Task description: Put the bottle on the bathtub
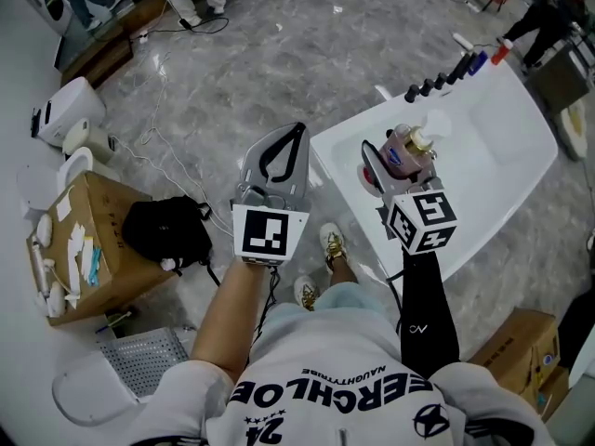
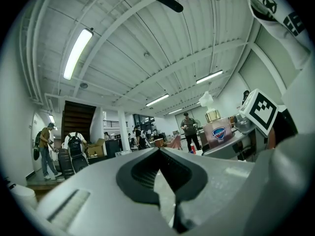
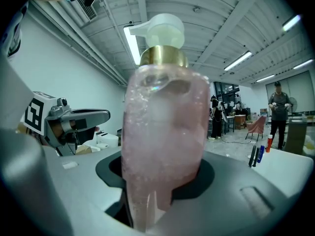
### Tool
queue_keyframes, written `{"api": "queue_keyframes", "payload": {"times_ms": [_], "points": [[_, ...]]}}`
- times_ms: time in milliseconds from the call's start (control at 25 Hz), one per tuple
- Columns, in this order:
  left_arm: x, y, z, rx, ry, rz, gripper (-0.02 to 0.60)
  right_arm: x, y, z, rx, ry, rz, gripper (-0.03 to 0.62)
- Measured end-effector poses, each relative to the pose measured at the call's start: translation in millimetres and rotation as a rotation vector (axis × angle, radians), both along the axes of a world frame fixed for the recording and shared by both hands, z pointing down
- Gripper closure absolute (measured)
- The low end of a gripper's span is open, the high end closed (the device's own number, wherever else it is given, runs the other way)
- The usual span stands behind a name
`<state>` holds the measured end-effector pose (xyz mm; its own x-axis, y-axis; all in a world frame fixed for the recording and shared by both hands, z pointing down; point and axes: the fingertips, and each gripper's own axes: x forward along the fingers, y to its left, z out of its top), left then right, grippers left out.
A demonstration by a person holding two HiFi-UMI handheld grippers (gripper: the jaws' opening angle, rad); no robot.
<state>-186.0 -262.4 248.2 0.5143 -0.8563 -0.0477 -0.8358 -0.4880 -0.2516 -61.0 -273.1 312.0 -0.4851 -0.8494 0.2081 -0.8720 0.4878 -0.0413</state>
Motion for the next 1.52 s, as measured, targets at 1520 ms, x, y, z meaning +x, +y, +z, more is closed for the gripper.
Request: {"api": "queue_keyframes", "payload": {"times_ms": [1520], "points": [[72.4, -232.4, 152.9, -0.146, -0.04, 0.064, 0.581, 44.5, -226.1, 152.8, -0.036, 0.001, -0.094, 0.37]]}}
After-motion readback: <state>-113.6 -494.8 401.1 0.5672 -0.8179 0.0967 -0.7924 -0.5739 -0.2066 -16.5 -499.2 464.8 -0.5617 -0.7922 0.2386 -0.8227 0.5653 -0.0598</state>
